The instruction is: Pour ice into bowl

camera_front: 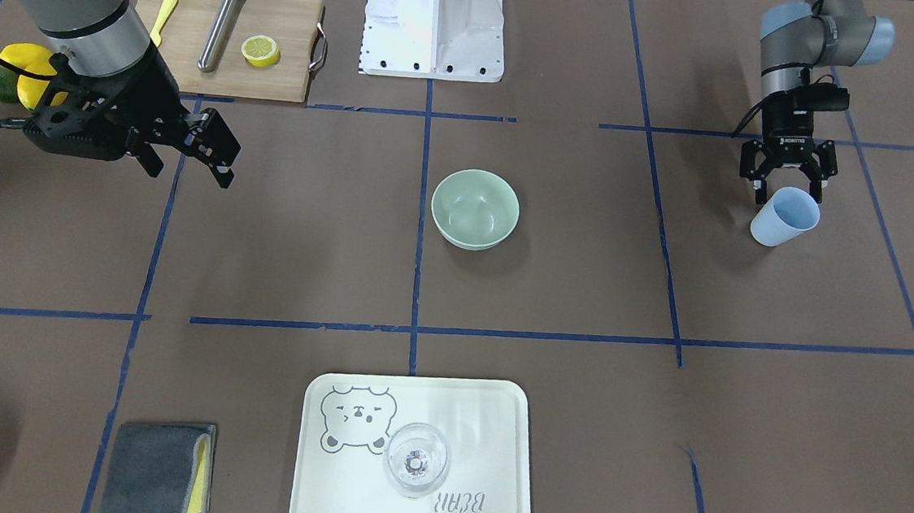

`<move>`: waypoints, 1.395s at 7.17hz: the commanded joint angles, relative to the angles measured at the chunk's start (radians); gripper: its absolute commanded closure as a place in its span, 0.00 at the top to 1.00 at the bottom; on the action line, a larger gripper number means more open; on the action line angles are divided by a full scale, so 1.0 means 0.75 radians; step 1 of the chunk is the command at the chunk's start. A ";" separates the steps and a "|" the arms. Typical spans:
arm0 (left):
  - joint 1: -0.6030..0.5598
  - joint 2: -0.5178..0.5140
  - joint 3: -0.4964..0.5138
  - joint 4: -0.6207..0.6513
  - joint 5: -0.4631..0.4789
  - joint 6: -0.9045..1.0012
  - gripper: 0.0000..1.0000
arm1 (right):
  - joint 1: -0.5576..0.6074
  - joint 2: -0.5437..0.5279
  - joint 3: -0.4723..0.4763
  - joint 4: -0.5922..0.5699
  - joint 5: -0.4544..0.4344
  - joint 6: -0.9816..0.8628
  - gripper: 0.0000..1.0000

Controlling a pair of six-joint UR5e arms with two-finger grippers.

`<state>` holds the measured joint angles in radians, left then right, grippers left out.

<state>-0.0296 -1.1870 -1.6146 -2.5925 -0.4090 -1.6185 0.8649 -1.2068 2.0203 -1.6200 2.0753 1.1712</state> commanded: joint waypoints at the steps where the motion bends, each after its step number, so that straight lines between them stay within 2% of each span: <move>1: -0.012 -0.037 0.011 -0.002 -0.001 0.006 0.99 | 0.041 -0.096 0.035 -0.016 -0.002 -0.129 1.00; 3: -0.081 -0.058 0.015 -0.004 -0.003 0.063 0.99 | 0.049 -0.095 0.035 -0.018 0.002 -0.142 1.00; 5: -0.122 -0.133 0.097 -0.006 -0.007 0.068 0.99 | 0.049 -0.099 0.033 -0.018 0.002 -0.142 1.00; 9: -0.185 -0.170 0.103 0.000 -0.015 0.127 0.99 | 0.047 -0.097 0.029 -0.020 0.002 -0.142 1.00; 10: -0.186 -0.176 0.108 0.000 -0.015 0.127 0.93 | 0.045 -0.095 0.027 -0.020 0.002 -0.142 1.00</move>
<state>-0.1616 -1.3134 -1.5374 -2.5936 -0.4200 -1.5275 0.9002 -1.2790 2.0419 -1.6352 2.0770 1.0646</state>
